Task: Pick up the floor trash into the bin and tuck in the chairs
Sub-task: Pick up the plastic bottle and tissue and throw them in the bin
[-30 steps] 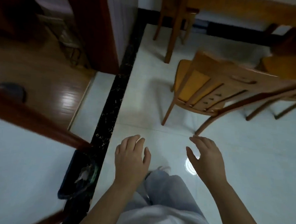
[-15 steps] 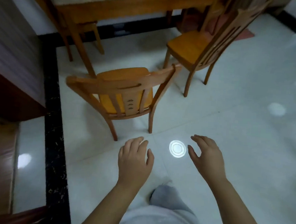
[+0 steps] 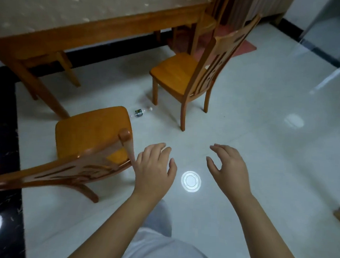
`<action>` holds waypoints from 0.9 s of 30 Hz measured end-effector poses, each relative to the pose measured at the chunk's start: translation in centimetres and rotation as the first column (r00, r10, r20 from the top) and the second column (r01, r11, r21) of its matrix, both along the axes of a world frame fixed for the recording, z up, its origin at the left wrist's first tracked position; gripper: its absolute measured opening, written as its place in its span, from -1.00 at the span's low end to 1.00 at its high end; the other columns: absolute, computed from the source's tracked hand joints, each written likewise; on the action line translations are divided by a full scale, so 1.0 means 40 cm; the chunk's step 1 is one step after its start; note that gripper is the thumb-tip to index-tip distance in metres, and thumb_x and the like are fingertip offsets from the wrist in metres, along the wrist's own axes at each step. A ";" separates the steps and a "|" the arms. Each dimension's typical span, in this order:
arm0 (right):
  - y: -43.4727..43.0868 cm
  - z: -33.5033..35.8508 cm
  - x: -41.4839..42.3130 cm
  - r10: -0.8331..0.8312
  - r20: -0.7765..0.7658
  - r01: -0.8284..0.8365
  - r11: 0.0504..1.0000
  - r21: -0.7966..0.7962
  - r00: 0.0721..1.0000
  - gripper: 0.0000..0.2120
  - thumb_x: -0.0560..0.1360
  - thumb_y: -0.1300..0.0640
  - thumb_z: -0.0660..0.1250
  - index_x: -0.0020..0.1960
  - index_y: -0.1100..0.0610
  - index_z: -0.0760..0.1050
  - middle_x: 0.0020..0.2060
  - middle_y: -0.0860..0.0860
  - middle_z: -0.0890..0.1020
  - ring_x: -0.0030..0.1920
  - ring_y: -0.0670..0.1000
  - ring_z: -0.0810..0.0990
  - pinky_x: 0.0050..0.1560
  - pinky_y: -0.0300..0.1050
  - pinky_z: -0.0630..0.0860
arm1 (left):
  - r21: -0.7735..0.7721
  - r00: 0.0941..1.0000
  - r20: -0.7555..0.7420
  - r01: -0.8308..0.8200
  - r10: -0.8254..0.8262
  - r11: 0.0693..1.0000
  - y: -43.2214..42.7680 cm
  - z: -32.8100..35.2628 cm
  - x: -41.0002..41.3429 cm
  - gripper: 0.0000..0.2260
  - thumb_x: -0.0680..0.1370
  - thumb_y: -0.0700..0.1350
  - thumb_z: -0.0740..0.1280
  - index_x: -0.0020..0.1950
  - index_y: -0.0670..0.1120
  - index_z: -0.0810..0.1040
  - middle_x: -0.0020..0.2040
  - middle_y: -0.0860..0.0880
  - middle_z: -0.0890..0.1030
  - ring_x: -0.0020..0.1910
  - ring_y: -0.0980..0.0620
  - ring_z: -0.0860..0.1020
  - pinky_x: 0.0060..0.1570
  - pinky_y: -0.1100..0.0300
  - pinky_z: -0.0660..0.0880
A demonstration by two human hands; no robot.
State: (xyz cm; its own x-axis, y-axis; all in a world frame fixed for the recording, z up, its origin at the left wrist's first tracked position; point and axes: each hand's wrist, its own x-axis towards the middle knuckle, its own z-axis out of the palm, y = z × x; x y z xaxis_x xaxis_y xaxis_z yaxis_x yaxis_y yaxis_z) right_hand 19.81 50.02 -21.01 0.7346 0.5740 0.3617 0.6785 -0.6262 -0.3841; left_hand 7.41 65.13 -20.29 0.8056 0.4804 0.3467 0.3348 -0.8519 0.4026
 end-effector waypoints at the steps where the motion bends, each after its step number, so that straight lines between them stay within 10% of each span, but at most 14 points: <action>1: 0.031 0.001 0.049 0.016 0.003 -0.016 1.000 -0.005 1.000 -0.73 0.33 0.24 0.48 0.01 0.24 0.58 -0.06 0.14 0.66 -0.04 0.17 0.62 -0.04 0.00 0.52 | 0.005 1.000 0.000 -0.012 0.012 1.000 0.021 -0.003 0.048 -0.63 0.49 -0.03 0.10 -0.01 -0.21 0.62 -0.02 -0.16 0.64 -0.04 -0.15 0.59 -0.09 0.02 0.50; 16: 0.523 0.028 0.637 0.241 -0.092 -0.253 0.953 -0.163 0.966 -0.70 0.39 0.13 0.43 0.10 0.16 0.56 0.03 0.09 0.65 0.01 0.11 0.60 0.01 -0.04 0.53 | -0.096 0.940 -0.120 -0.332 0.320 0.939 0.429 -0.037 0.616 -0.72 0.42 -0.08 0.25 0.01 -0.19 0.62 0.00 -0.16 0.64 -0.03 -0.16 0.59 -0.09 -0.02 0.51; 27: 0.982 -0.051 0.949 0.547 -0.165 -0.568 0.810 -0.144 0.821 -0.73 0.43 0.13 0.37 0.10 0.17 0.54 -0.01 0.10 0.63 -0.02 0.10 0.57 -0.08 -0.10 0.48 | -0.076 0.729 -0.149 -0.682 0.668 0.727 0.744 -0.067 0.799 -0.73 0.46 -0.12 0.24 0.04 -0.23 0.59 0.03 -0.19 0.62 0.00 -0.19 0.55 -0.06 -0.03 0.48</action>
